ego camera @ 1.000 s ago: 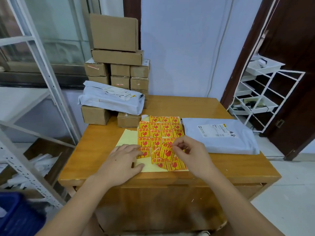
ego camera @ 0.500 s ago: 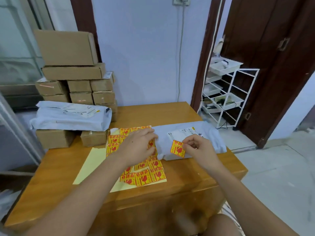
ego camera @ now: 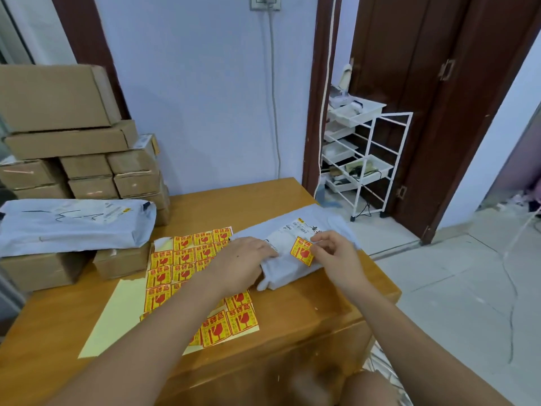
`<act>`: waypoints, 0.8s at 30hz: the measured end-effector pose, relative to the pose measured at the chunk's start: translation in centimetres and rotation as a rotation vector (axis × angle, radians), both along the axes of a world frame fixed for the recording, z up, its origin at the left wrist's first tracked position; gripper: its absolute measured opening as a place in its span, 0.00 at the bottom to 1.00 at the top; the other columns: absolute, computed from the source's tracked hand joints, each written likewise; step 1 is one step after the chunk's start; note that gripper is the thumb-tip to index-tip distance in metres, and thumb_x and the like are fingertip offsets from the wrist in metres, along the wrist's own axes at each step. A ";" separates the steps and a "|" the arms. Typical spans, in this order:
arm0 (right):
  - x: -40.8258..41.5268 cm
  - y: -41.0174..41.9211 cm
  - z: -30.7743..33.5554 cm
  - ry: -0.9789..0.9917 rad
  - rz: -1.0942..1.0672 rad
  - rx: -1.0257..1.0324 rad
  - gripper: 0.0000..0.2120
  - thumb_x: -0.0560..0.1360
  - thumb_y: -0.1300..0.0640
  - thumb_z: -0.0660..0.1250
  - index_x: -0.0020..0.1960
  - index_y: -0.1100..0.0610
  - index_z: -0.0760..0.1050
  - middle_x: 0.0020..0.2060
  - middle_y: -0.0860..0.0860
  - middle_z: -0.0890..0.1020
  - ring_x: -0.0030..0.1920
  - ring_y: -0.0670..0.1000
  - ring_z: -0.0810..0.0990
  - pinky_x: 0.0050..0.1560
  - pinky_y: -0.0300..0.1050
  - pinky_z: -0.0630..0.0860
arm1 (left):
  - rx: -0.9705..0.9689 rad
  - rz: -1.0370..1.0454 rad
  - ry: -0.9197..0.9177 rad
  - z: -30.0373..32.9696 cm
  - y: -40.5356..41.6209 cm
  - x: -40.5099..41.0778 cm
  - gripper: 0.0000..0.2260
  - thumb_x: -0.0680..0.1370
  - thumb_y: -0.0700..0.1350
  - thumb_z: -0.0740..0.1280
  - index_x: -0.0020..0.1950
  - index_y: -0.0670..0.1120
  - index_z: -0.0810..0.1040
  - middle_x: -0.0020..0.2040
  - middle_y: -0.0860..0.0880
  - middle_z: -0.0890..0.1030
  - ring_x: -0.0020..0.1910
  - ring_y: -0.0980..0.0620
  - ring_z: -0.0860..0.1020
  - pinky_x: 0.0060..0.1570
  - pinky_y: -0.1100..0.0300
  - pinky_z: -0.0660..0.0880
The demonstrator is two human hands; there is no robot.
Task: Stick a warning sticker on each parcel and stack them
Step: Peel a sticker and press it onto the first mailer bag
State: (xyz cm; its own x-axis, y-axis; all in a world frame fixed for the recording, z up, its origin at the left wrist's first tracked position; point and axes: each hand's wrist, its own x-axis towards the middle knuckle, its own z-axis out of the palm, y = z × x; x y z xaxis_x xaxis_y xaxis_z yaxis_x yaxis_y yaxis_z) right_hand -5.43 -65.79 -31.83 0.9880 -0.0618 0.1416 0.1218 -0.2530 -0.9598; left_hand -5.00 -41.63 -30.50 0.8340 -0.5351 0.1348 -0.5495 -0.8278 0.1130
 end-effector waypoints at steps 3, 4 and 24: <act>1.5 -0.6 0.4 0.003 -0.064 -0.019 0.06 0.79 0.63 0.67 0.51 0.53 0.79 0.40 0.50 0.84 0.36 0.40 0.79 0.39 0.37 0.73 | 0.018 -0.021 -0.038 0.2 -1.6 -0.5 0.17 0.83 0.47 0.63 0.71 0.56 0.76 0.70 0.56 0.77 0.68 0.51 0.72 0.69 0.54 0.65; 2.1 -0.8 0.5 0.004 -0.081 -0.014 0.06 0.79 0.63 0.67 0.50 0.53 0.79 0.39 0.50 0.83 0.36 0.42 0.80 0.40 0.40 0.74 | 0.032 -0.026 -0.040 0.2 -2.2 -0.6 0.15 0.83 0.52 0.63 0.70 0.57 0.77 0.69 0.57 0.78 0.66 0.51 0.73 0.67 0.53 0.67; 4.1 1.0 -1.4 -0.043 -0.215 0.136 0.09 0.80 0.63 0.64 0.52 0.50 0.76 0.45 0.49 0.83 0.47 0.48 0.82 0.51 0.49 0.80 | -0.733 0.432 0.580 0.5 -4.2 3.3 0.41 0.75 0.74 0.50 0.85 0.55 0.51 0.83 0.53 0.57 0.81 0.48 0.59 0.75 0.52 0.59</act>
State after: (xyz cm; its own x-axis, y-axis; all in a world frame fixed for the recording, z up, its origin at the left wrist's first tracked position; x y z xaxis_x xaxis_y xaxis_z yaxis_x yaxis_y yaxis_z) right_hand -1.31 -64.77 -33.27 0.9435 -0.2908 0.1590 0.1202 -0.1467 -0.9819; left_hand -1.74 -45.83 -30.05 0.9764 -0.1226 -0.1777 0.0791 -0.5628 0.8228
